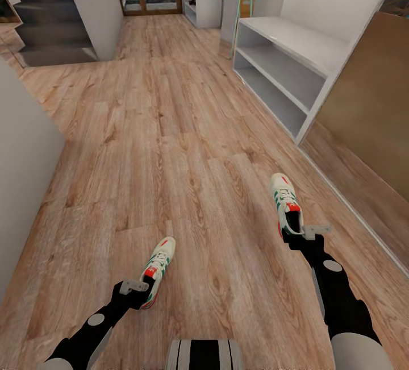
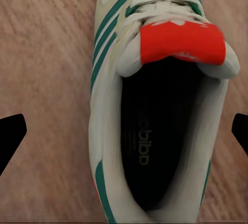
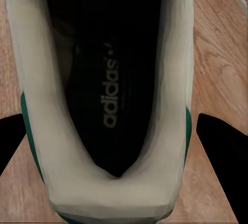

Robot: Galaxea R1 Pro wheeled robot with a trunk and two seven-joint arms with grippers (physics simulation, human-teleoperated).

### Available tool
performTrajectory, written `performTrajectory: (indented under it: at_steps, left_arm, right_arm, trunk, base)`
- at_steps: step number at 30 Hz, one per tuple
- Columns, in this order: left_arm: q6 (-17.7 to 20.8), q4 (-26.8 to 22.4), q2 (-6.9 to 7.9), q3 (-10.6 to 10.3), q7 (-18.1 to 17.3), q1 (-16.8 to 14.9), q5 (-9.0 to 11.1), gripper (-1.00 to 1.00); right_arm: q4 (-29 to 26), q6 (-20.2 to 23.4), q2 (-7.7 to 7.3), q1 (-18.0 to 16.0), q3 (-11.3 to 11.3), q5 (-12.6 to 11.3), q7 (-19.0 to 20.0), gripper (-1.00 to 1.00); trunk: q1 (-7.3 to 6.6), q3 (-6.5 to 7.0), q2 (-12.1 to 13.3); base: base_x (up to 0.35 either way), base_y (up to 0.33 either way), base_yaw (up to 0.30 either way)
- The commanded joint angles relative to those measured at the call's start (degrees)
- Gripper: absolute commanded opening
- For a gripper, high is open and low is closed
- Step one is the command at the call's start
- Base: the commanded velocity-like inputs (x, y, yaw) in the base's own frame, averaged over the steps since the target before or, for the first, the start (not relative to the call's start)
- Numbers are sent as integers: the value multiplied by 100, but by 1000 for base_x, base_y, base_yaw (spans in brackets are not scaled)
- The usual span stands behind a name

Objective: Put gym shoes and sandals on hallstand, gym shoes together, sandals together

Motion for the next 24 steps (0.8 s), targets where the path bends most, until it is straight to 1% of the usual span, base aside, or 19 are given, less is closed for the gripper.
performTrajectory:
  at_steps: [1,8,16,24]
  left_arm:
    - [-27,3,4,-18,11,-3,-32,100]
    - [-28,8,4,-14,15,-3,-32,100]
    - [-28,11,-11,-14,13,-3,-32,100]
    - [-86,15,-6,-14,13,-3,-32,100]
  right_arm:
    - [-11,23,3,-1,-15,43,40,-100]
    - [-11,23,3,-1,-15,43,40,-100]
    - [-11,24,3,-1,-15,43,40,-100]
    - [-11,25,3,-1,-15,43,40,-100]
  trunk:
    - [1,-26,-3]
    - [19,-181,-12]
    - [19,-181,-12]
    - [40,-359,-23]
  base:
    - [0,0,0]
    - [0,0,0]
    - [0,0,0]
    - [0,0,0]
